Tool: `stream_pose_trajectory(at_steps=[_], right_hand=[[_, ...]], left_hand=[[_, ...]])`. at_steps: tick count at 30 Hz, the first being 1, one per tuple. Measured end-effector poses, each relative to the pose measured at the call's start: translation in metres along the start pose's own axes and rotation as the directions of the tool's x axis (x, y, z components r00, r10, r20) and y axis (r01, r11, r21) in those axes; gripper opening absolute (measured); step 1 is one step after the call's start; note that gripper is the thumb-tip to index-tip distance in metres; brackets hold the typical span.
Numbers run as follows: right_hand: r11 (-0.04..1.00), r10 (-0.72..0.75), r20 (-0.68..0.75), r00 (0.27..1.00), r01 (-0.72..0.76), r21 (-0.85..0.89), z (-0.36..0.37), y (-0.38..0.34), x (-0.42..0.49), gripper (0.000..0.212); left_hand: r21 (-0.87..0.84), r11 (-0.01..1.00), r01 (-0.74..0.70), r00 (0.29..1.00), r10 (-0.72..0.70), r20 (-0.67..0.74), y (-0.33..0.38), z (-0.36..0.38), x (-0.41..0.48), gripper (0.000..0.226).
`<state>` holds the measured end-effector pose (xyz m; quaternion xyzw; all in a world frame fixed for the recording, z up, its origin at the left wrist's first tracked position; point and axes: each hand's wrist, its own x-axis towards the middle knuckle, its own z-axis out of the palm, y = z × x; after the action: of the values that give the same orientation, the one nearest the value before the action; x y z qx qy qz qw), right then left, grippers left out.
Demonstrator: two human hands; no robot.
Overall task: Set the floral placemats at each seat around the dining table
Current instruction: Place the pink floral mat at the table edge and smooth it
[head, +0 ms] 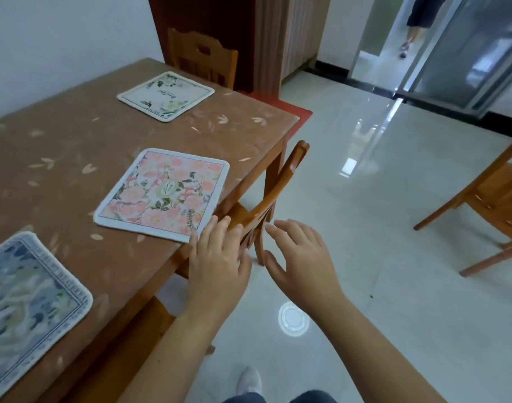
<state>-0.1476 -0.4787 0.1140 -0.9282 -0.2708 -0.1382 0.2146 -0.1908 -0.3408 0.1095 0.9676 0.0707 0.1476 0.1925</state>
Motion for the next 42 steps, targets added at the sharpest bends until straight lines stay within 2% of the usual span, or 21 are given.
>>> stream_pose_trajectory(at_steps=[3,9,14,21,25,29,38,42], right_hand=[[0.999,-0.032,0.037,0.999,0.031,0.032,0.011,0.021,0.027,0.031],[0.985,-0.139,0.054,0.989,0.132,0.114,0.026,0.069,0.097,0.030],[0.955,-0.268,0.078,0.960,0.254,0.156,0.025,0.120,0.150,0.030],[0.907,-0.390,0.033,0.920,0.377,0.185,0.011,0.187,0.225,0.030],[0.871,-0.454,0.086,0.887,0.421,0.255,0.023,0.181,0.250,0.030],[0.819,-0.551,0.157,0.820,0.494,0.291,0.043,0.167,0.263,0.032],[0.768,-0.639,0.280,0.716,0.573,0.286,0.090,0.124,0.308,0.035],[0.694,-0.719,0.243,0.651,0.650,0.309,0.122,0.094,0.324,0.034]], left_hand=[[0.015,0.999,0.042,0.999,-0.042,0.019,0.001,0.012,0.025,0.038],[0.064,0.981,0.185,0.982,-0.182,-0.044,0.006,0.041,0.078,0.037],[0.086,0.938,0.335,0.938,-0.323,-0.126,0.028,0.070,0.131,0.036],[0.036,0.895,0.445,0.881,-0.431,-0.195,0.066,0.098,0.206,0.037],[0.087,0.815,0.573,0.812,-0.549,-0.199,0.056,0.100,0.205,0.039],[0.101,0.725,0.681,0.727,-0.653,-0.212,0.036,0.097,0.202,0.040],[0.119,0.642,0.758,0.651,-0.733,-0.197,-0.040,0.101,0.213,0.040],[0.128,0.628,0.767,0.641,-0.744,-0.188,-0.083,0.104,0.212,0.040]])
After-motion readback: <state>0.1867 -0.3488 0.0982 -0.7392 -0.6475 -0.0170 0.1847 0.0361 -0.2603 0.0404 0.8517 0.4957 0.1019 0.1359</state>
